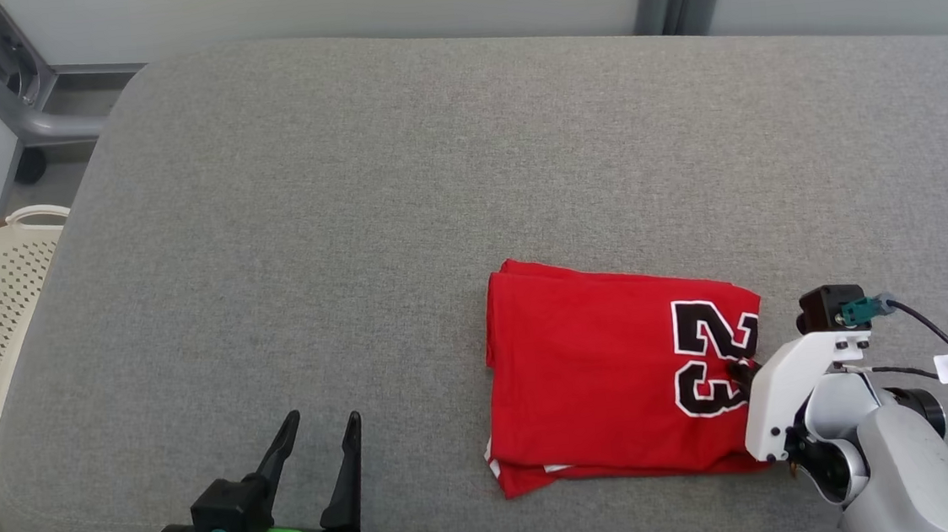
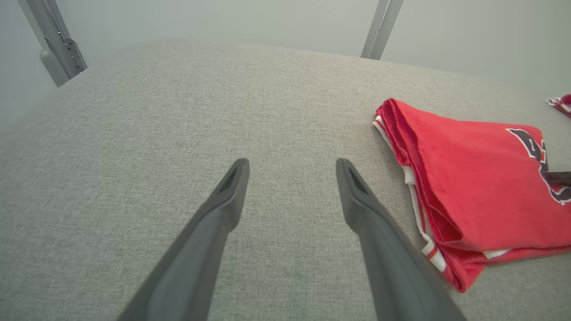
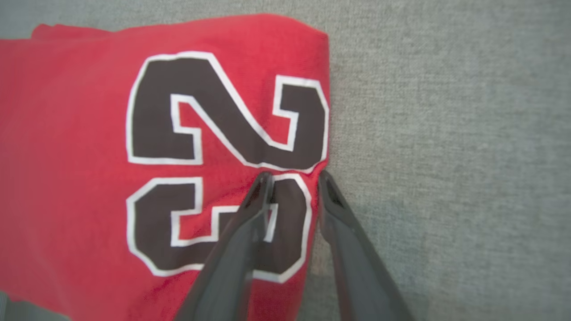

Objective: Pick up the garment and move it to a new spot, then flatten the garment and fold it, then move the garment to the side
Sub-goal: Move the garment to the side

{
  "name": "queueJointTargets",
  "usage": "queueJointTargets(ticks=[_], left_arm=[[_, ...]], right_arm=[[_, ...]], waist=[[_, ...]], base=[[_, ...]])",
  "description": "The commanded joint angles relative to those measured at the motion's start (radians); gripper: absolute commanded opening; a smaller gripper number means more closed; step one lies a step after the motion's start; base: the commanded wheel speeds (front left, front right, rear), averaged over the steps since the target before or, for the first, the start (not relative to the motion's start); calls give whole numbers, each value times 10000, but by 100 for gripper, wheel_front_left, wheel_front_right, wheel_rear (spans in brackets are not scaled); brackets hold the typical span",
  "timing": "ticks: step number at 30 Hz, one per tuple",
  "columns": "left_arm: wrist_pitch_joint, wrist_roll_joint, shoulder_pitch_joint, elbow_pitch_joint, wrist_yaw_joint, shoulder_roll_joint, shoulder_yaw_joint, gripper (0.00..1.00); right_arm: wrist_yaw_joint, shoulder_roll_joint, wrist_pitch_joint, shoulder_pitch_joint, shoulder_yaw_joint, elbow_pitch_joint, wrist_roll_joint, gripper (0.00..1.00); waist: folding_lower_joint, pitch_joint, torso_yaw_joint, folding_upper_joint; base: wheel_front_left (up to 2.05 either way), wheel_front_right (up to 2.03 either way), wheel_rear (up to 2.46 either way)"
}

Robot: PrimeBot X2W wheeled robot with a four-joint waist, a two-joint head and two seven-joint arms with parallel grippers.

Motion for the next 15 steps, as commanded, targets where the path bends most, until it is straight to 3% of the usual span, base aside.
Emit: queueJointTargets(ticks=[1, 8, 15], left_arm=[[-33, 32, -182, -10, -28, 31, 19, 100], [-33, 74, -210, -60, -28, -43, 110, 100], [-33, 187, -281, -316, -28, -126, 123, 100]], right_arm=[[-8, 12, -59, -47, 10, 274, -126, 0], [-14, -40, -306, -567, -77, 502, -635, 0], [-11, -28, -169, -1588, -120, 527, -1964, 0]], waist=[[0, 12, -14, -1], [0, -55, -176, -1], [0, 19, -729, -1]], base=[[0, 0, 0], [0, 0, 0], [0, 0, 0]])
